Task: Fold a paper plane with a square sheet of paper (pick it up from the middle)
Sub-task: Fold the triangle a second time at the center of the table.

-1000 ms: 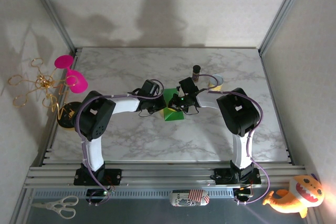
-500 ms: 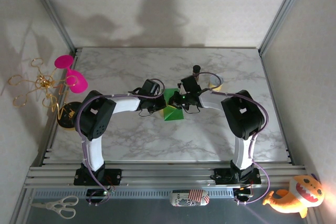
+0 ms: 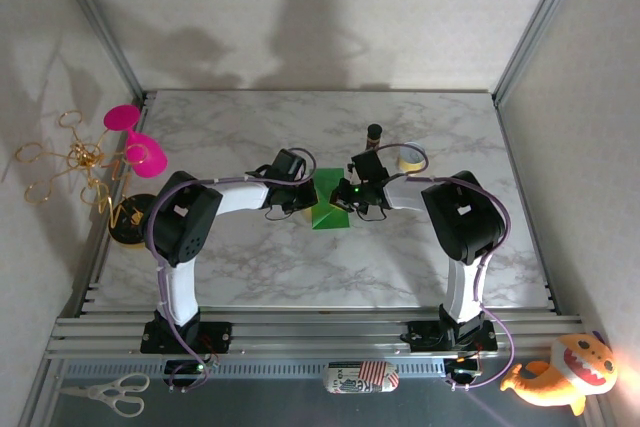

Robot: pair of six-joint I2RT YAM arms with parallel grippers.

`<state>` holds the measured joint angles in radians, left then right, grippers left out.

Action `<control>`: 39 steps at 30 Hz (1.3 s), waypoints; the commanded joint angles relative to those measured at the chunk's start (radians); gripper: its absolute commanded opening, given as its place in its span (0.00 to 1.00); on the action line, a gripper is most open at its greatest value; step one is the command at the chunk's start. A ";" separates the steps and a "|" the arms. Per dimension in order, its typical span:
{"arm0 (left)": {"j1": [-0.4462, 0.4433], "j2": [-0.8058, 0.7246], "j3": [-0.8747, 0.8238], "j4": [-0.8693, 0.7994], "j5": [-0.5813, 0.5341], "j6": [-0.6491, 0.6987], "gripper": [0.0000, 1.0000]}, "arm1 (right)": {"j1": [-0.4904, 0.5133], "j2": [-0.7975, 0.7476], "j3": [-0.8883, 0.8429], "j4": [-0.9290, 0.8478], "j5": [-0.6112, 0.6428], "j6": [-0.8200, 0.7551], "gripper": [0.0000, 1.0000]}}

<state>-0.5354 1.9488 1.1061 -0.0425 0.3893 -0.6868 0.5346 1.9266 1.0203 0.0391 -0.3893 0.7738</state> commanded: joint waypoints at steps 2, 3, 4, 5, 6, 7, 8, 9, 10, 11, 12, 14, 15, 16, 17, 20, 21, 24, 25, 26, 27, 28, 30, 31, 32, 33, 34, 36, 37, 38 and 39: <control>-0.004 0.024 0.038 -0.073 -0.023 0.037 0.01 | -0.005 0.034 -0.061 -0.060 0.079 0.019 0.04; -0.004 0.015 0.051 -0.081 -0.021 0.042 0.02 | -0.005 0.035 -0.065 -0.064 0.084 0.019 0.04; -0.005 0.004 0.066 -0.086 -0.018 0.043 0.03 | -0.005 0.037 -0.068 -0.071 0.093 0.019 0.04; -0.005 -0.008 0.076 -0.089 -0.012 0.043 0.04 | -0.005 0.040 -0.068 -0.077 0.100 0.019 0.04; -0.006 -0.022 0.085 -0.092 -0.005 0.039 0.06 | -0.005 0.041 -0.068 -0.081 0.107 0.016 0.04; -0.007 -0.036 0.087 -0.093 0.000 0.034 0.07 | -0.005 0.044 -0.068 -0.086 0.113 0.015 0.04; -0.010 -0.055 0.084 -0.089 0.003 0.025 0.09 | -0.005 0.046 -0.067 -0.091 0.120 0.015 0.04; -0.013 -0.072 0.075 -0.084 0.006 0.012 0.11 | -0.005 0.049 -0.066 -0.094 0.123 0.013 0.04; -0.018 -0.085 0.063 -0.074 0.011 -0.002 0.12 | -0.005 0.052 -0.068 -0.094 0.125 0.015 0.03; -0.024 -0.097 0.049 -0.063 0.020 -0.022 0.12 | -0.005 0.055 -0.068 -0.096 0.125 0.015 0.03; -0.031 -0.105 0.030 -0.049 0.030 -0.042 0.13 | -0.005 0.058 -0.066 -0.097 0.125 0.016 0.03; -0.048 -0.116 0.002 -0.028 0.040 -0.073 0.13 | -0.005 0.064 -0.063 -0.103 0.124 0.016 0.03; -0.057 -0.118 -0.010 -0.022 0.043 -0.088 0.13 | -0.005 0.064 -0.063 -0.105 0.124 0.016 0.03; -0.065 -0.121 -0.019 -0.019 0.045 -0.097 0.13 | -0.005 0.066 -0.063 -0.109 0.126 0.016 0.03; -0.073 -0.122 -0.027 -0.017 0.045 -0.108 0.13 | -0.005 0.067 -0.063 -0.113 0.128 0.015 0.03; -0.090 -0.120 -0.047 -0.013 0.049 -0.129 0.13 | -0.006 0.070 -0.062 -0.117 0.129 0.016 0.04; -0.094 -0.117 -0.053 -0.009 0.052 -0.132 0.13 | -0.006 0.072 -0.062 -0.117 0.127 0.016 0.04; -0.100 -0.107 -0.070 -0.004 0.056 -0.139 0.13 | -0.005 0.076 -0.060 -0.118 0.125 0.017 0.04; -0.101 -0.104 -0.074 -0.001 0.058 -0.140 0.13 | -0.006 0.077 -0.060 -0.117 0.124 0.016 0.03; -0.103 -0.101 -0.079 0.003 0.061 -0.140 0.13 | -0.005 0.078 -0.059 -0.119 0.123 0.015 0.03; -0.103 -0.099 -0.084 0.006 0.063 -0.143 0.13 | -0.005 0.080 -0.056 -0.122 0.123 0.014 0.03; -0.104 -0.096 -0.087 0.007 0.063 -0.142 0.13 | -0.006 0.080 -0.055 -0.122 0.124 0.011 0.03; -0.103 -0.090 -0.096 0.007 0.063 -0.139 0.13 | -0.005 0.081 -0.055 -0.126 0.125 0.010 0.03; -0.104 -0.088 -0.099 0.009 0.062 -0.139 0.13 | -0.005 0.082 -0.054 -0.128 0.125 0.009 0.03; -0.104 -0.086 -0.102 0.010 0.062 -0.139 0.12 | -0.005 0.082 -0.055 -0.128 0.125 0.009 0.03; -0.104 -0.084 -0.105 0.009 0.062 -0.136 0.12 | -0.004 0.082 -0.055 -0.129 0.125 0.008 0.03; -0.104 -0.082 -0.108 0.009 0.061 -0.136 0.12 | -0.005 0.083 -0.055 -0.130 0.125 0.007 0.03; -0.103 -0.080 -0.110 0.010 0.059 -0.133 0.12 | -0.005 0.086 -0.053 -0.131 0.125 0.006 0.03; -0.104 -0.079 -0.113 0.010 0.057 -0.134 0.12 | -0.005 0.085 -0.052 -0.131 0.125 0.005 0.04; -0.104 -0.079 -0.116 0.010 0.057 -0.131 0.12 | -0.005 0.087 -0.052 -0.133 0.124 0.006 0.03; -0.104 -0.078 -0.120 0.010 0.057 -0.131 0.12 | -0.005 0.087 -0.051 -0.134 0.125 0.005 0.04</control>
<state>-0.6334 1.8530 1.0069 -0.0376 0.4351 -0.8158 0.5343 1.9255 1.0031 0.0639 -0.3847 0.7811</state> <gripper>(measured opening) 0.120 0.063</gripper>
